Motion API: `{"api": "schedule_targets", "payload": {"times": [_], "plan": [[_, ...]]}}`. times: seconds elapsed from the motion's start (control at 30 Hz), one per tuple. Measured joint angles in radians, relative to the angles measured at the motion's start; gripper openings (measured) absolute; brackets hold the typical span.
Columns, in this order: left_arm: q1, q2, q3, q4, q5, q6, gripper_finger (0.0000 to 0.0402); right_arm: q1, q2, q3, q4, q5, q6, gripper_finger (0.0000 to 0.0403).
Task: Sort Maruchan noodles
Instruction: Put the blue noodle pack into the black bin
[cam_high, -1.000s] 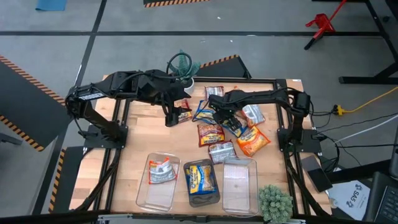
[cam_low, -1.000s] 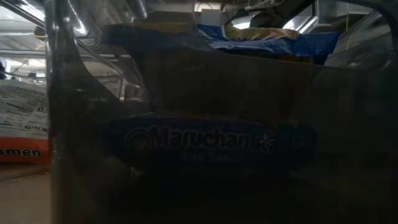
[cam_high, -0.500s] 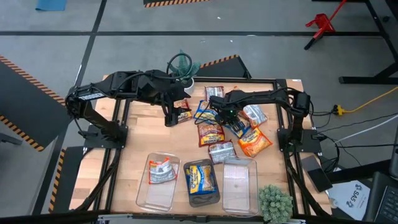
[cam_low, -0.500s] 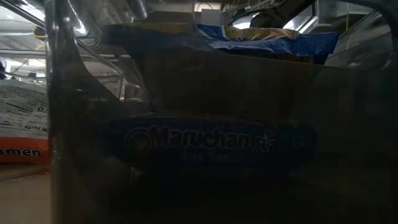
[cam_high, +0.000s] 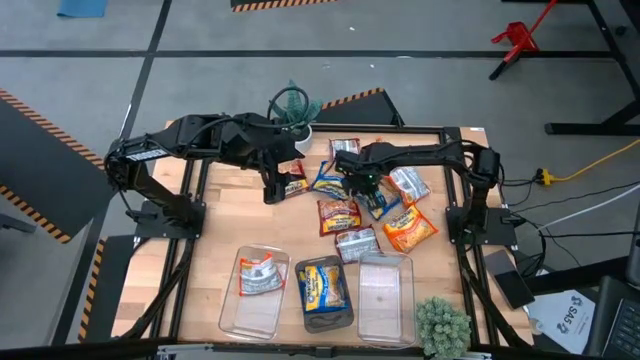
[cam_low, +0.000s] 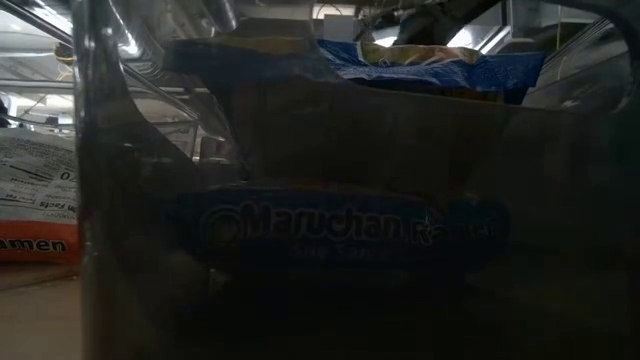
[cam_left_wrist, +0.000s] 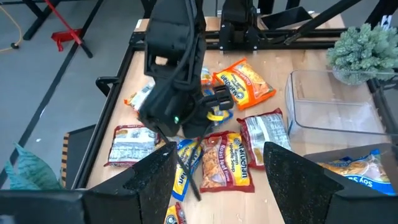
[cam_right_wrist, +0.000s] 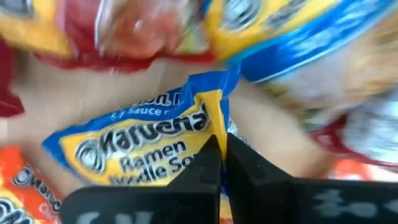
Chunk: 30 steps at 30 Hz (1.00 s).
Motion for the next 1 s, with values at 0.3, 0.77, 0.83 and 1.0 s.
{"api": "schedule_targets", "payload": {"times": [0.3,0.77,0.83,1.0], "plan": [[0.0,-0.112,-0.011,0.01,-0.028,-0.057,0.0234,-0.001,-0.103,0.163,0.001,-0.004,0.149,0.0],[-0.029,-0.375,-0.9,0.754,-0.245,-0.246,0.0234,-0.001,-0.122,0.26,0.048,-0.032,0.362,0.0],[-0.023,-0.373,-1.0,0.883,-0.251,-0.294,0.0234,0.0,-0.122,0.26,0.054,-0.058,0.377,0.0],[0.013,-0.337,-1.149,1.026,-0.228,-0.458,0.0234,-0.001,-0.121,0.243,0.085,-0.084,0.399,0.001]]}}
